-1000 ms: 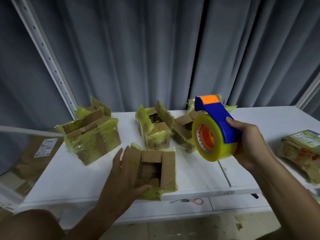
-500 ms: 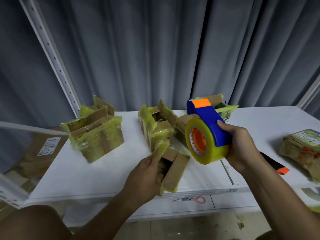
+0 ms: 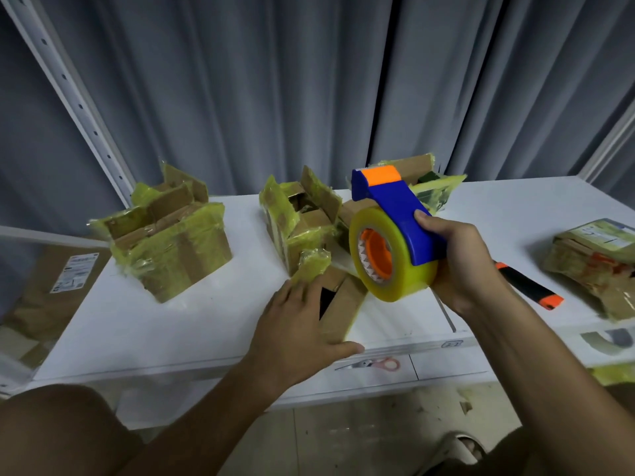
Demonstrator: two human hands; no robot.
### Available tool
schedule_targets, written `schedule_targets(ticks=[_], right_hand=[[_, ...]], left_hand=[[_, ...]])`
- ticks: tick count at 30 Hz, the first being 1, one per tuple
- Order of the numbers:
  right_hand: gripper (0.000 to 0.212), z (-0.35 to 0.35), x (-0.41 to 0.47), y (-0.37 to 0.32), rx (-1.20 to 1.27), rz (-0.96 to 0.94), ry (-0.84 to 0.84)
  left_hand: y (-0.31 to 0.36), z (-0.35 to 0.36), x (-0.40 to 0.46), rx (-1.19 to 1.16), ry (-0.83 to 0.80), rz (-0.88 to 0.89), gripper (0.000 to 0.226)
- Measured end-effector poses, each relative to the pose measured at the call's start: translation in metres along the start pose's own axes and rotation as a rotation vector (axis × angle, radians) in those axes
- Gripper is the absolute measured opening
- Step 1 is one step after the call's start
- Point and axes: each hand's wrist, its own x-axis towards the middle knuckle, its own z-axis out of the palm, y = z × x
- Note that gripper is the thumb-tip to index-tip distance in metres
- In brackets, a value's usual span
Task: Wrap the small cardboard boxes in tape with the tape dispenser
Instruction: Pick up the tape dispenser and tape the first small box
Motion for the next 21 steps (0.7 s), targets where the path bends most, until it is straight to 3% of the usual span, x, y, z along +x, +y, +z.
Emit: schedule_targets(ticks=[5,8,17,21], right_hand=[[0.027,0.001,-0.003,-0.002,0.045,-0.011,-0.011],[0.034,0.001,-0.005,-0.005,0.078,-0.035,-0.011],[0.030,0.004,-0.015,-0.001,0.173,-0.034,0.013],[0.025,0.005,-0.019,0.001,0.188,0.021,-0.020]], left_hand=[[0.000,-0.008,0.002,-0.076,0.047,0.006,0.059],[-0.007,-0.014,0.004,-0.122,0.027,0.033,0.041],[-0.024,-0.008,0.003,-0.118,0.103,0.089,0.048],[-0.039,0.006,0.002,-0.155,0.136,0.141,0.033]])
